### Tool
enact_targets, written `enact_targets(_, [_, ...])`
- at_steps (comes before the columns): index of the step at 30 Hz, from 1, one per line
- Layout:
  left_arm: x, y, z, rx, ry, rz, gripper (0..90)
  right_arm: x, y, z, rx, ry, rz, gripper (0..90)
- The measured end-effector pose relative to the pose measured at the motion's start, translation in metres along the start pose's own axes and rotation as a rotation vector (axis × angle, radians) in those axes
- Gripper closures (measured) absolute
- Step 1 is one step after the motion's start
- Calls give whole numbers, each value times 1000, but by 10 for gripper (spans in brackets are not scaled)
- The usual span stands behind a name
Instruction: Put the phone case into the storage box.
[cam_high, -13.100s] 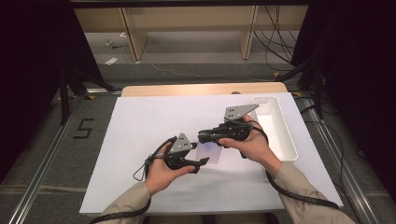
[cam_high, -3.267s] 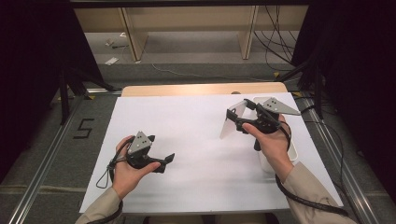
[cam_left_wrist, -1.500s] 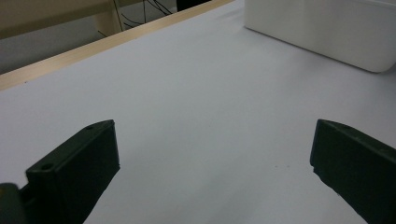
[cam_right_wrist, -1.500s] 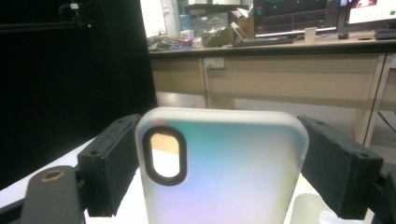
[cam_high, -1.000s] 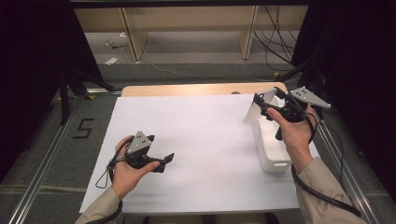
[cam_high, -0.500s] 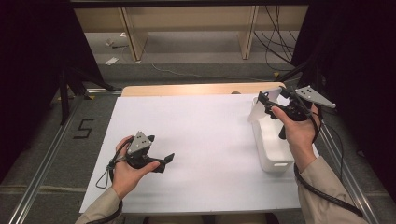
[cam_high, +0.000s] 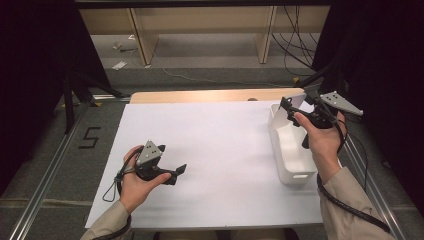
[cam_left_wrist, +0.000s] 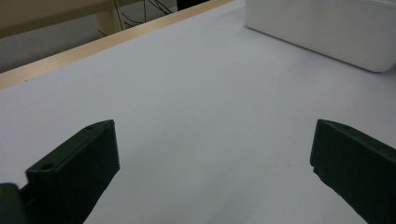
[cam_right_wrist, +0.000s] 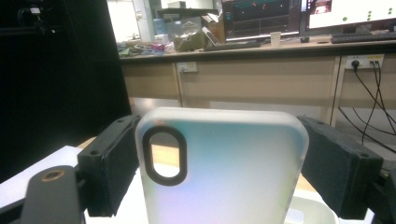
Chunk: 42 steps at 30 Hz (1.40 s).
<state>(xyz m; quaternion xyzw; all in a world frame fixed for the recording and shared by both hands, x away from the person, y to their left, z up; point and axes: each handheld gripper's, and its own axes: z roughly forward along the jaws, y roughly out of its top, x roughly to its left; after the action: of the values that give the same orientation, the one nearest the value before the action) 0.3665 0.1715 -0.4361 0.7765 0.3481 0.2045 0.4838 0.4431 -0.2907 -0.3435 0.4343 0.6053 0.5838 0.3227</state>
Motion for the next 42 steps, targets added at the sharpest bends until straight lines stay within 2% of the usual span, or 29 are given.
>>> enact_targets(18, [0, 0, 0, -2, 0, 1, 6, -7, -1, -1, 8, -37, 1, 180])
enact_targets(42, [-1, 0, 0, -1, 1, 2, 5, -13, -2, -2, 13, -63, 4, 180])
